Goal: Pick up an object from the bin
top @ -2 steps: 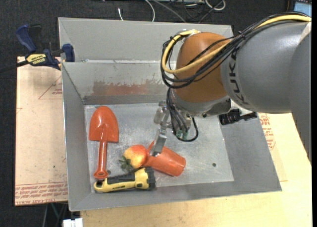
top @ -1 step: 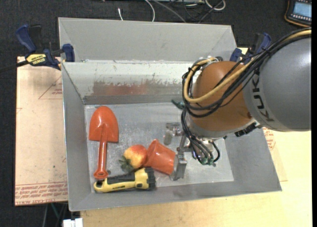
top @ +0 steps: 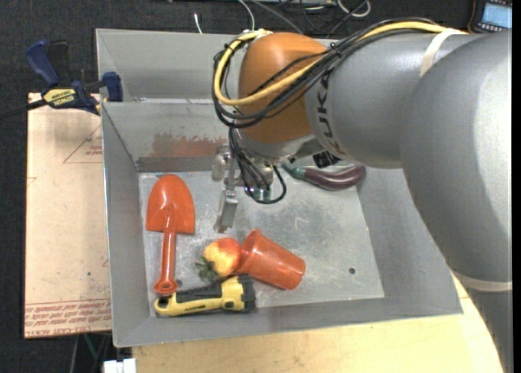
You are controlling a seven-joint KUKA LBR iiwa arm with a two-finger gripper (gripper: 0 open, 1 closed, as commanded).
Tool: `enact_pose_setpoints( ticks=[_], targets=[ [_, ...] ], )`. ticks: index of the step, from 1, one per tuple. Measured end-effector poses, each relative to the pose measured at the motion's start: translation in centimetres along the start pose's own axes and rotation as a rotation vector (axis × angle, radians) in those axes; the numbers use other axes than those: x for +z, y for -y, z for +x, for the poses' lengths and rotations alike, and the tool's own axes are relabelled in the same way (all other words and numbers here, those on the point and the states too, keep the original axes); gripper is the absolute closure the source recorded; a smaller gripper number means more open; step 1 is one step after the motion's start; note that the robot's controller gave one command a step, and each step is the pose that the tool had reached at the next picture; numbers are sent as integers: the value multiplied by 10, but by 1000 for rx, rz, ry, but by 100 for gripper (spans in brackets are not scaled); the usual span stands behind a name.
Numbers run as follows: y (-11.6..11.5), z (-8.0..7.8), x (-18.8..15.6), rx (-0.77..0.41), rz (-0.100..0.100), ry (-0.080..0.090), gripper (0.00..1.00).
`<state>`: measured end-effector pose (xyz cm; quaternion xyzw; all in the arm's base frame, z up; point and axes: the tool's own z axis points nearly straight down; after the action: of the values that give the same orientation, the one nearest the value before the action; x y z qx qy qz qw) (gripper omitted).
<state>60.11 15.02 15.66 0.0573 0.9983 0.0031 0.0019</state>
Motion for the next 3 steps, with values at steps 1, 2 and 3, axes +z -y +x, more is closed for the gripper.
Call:
enact_pose_setpoints(
  ticks=[1,2,3],
  targets=[
    [39,51,4,198,7,0,0],
    [34,58,14,241,10,-4,0],
    [4,50,36,86,0,5,0]
  ],
)
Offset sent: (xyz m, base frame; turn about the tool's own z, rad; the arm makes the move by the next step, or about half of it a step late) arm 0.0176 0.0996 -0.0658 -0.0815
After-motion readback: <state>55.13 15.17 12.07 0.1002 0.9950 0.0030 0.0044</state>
